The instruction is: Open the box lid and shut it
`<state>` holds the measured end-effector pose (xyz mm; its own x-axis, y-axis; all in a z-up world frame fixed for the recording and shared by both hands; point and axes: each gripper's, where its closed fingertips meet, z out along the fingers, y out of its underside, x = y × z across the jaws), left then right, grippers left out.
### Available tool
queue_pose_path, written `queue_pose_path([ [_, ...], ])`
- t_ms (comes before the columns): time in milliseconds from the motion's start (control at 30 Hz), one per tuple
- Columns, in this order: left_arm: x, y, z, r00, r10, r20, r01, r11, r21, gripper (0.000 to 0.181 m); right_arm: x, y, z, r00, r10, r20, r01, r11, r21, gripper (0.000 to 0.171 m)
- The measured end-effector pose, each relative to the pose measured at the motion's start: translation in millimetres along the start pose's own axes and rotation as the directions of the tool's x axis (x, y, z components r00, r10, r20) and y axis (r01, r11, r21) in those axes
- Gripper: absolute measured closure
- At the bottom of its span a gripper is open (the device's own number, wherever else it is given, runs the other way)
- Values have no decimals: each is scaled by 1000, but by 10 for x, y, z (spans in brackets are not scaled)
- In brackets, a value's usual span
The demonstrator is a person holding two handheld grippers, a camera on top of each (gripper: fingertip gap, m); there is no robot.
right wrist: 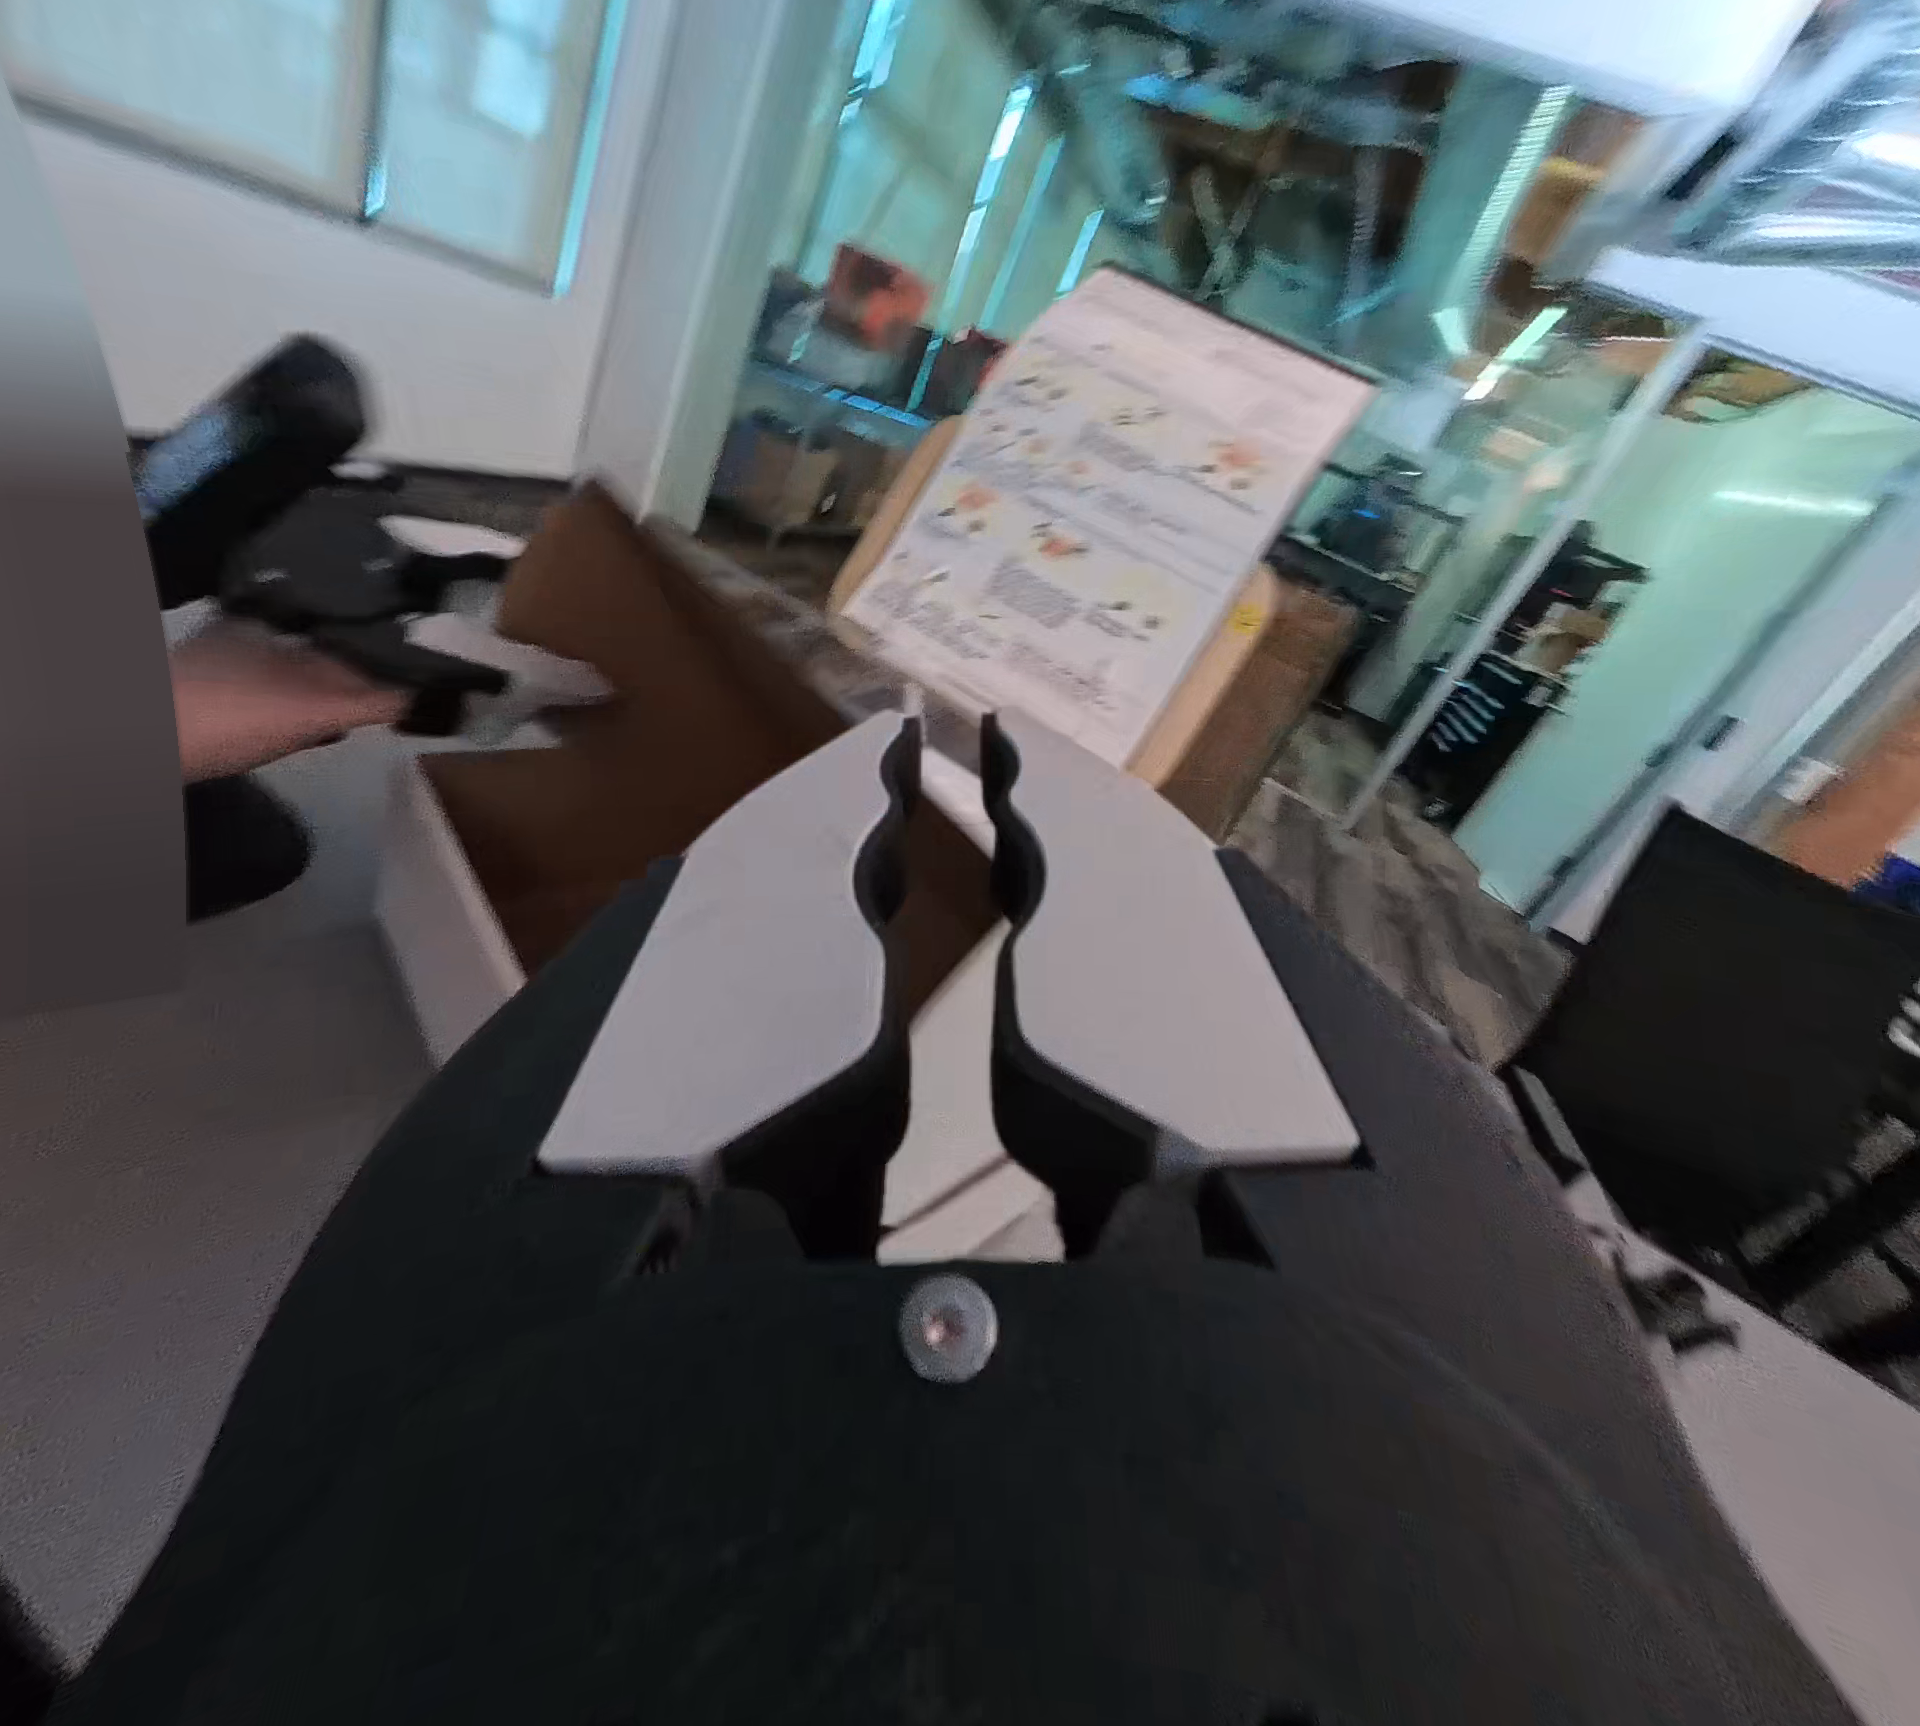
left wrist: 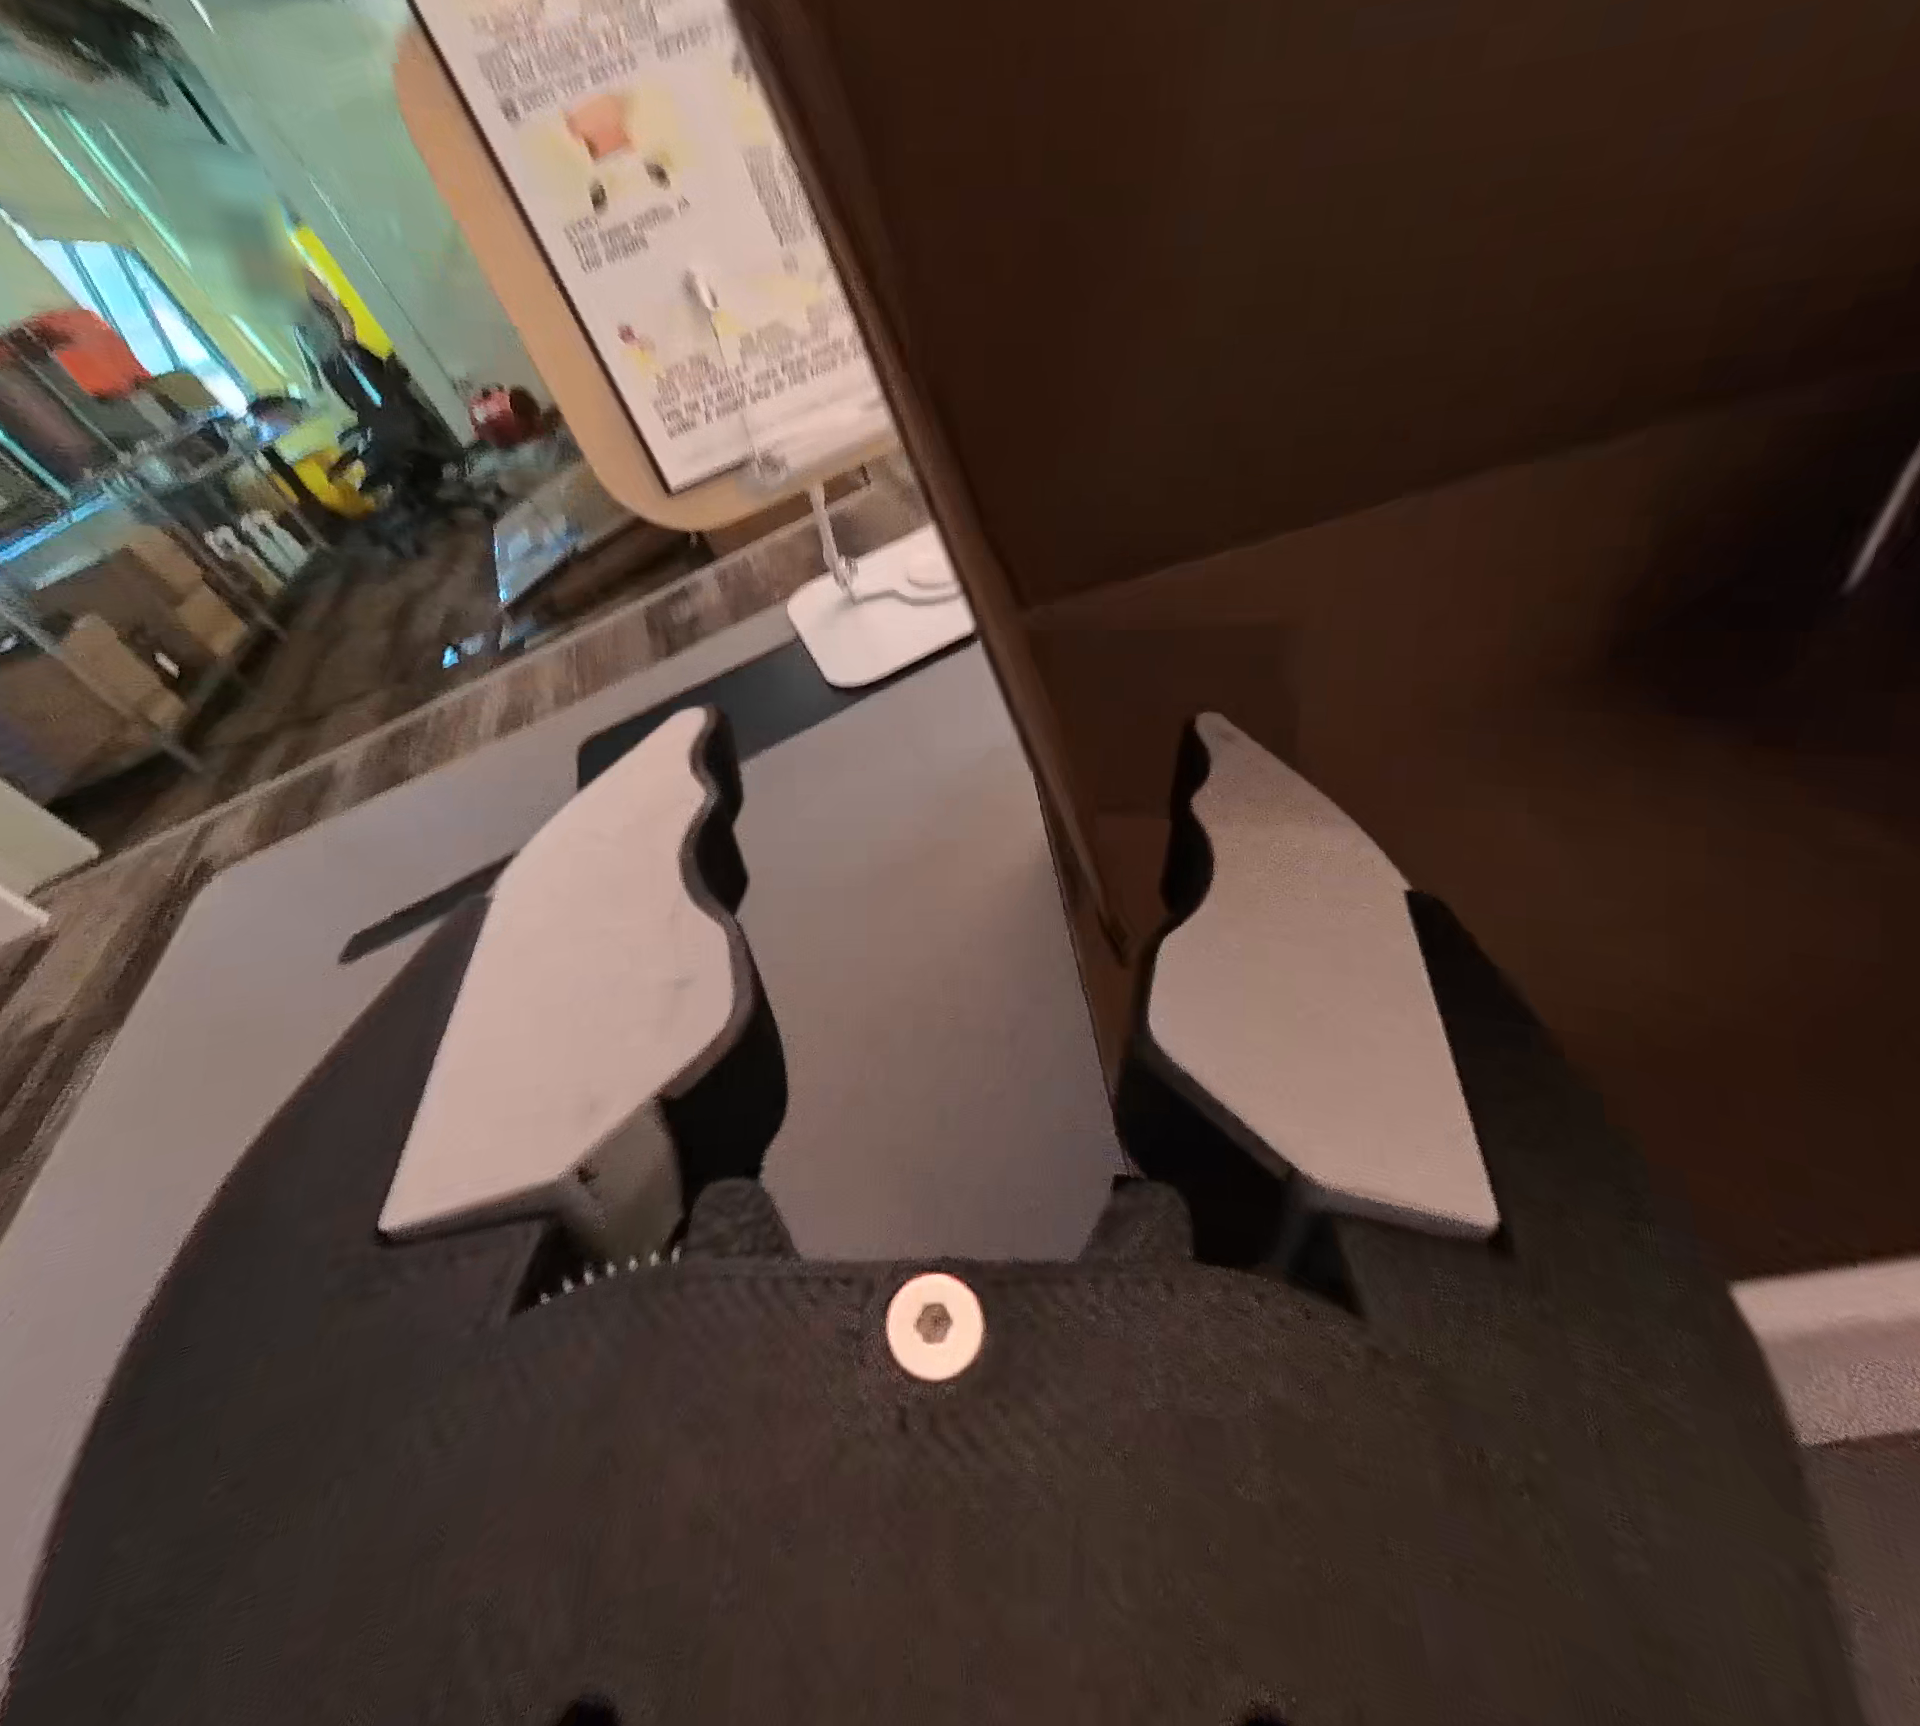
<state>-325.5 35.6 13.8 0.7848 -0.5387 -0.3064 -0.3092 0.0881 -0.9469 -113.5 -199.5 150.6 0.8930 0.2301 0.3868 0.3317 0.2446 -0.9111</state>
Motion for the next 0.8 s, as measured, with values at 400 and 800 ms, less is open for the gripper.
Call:
queue_pose_path([
  [400,264,197,-90,991,86,-99,-97,989,-108,130,-216,985,49,942,307,133,-270,932,-241,113],
  [800,263,108,-643,918,-93,-385,74,995,-64,143,-414,1244,1,917,242,318,-146,943,-299,116],
])
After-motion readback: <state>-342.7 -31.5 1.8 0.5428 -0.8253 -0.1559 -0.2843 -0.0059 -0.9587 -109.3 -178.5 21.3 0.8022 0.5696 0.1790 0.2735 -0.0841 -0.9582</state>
